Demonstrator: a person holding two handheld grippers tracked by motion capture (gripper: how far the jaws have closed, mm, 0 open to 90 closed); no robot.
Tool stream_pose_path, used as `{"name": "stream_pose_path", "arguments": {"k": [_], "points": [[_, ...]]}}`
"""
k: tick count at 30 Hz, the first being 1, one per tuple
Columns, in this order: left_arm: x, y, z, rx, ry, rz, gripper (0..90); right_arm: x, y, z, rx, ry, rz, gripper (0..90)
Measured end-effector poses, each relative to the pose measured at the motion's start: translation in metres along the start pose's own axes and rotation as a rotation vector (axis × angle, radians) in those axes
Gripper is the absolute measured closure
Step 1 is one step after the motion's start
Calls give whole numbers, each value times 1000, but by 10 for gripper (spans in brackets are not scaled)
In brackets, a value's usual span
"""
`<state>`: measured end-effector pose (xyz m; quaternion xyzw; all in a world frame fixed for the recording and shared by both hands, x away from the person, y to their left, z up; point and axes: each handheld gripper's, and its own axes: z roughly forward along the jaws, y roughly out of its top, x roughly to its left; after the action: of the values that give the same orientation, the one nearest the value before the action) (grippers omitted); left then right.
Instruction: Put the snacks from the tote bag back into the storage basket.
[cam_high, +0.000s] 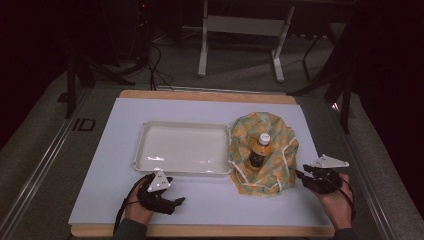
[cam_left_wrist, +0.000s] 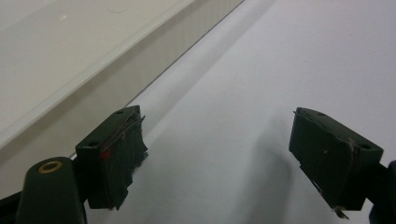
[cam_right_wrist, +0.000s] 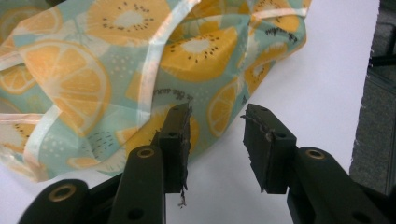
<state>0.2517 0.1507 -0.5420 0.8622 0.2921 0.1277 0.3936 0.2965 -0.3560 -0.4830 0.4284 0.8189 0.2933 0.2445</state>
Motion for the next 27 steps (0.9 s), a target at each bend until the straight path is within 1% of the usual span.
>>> {"name": "stream_pose_path", "arguments": {"k": [4,6,7,8,9,10,13,16,22,23,25,27], "points": [[0,0,0,-2,0,-1,180,0,7,-2,16,12,-47,605],[0,0,0,-2,0,-1,180,1,11,-4,18,17,-63,605],[0,0,0,-2,0,-1,180,1,11,-4,18,17,-63,605],[0,0,0,-1,0,-2,180,1,14,-5,24,21,-81,606],[0,0,0,-1,0,-2,180,1,14,-5,24,21,-81,606],[0,0,0,-1,0,-1,180,1,17,-6,28,25,-98,607],[0,0,0,-1,0,-2,180,1,19,-6,33,28,-109,607],[0,0,0,0,0,-1,181,1,25,-7,47,37,-137,608],[-1,0,0,0,0,0,181,1,31,-10,65,48,-162,608],[-1,0,0,0,0,0,180,1,33,-10,67,49,-173,608],[-1,0,0,0,0,1,180,1,34,-11,71,50,-175,608],[-1,0,0,1,0,1,180,0,37,-13,80,58,-196,608]]}}
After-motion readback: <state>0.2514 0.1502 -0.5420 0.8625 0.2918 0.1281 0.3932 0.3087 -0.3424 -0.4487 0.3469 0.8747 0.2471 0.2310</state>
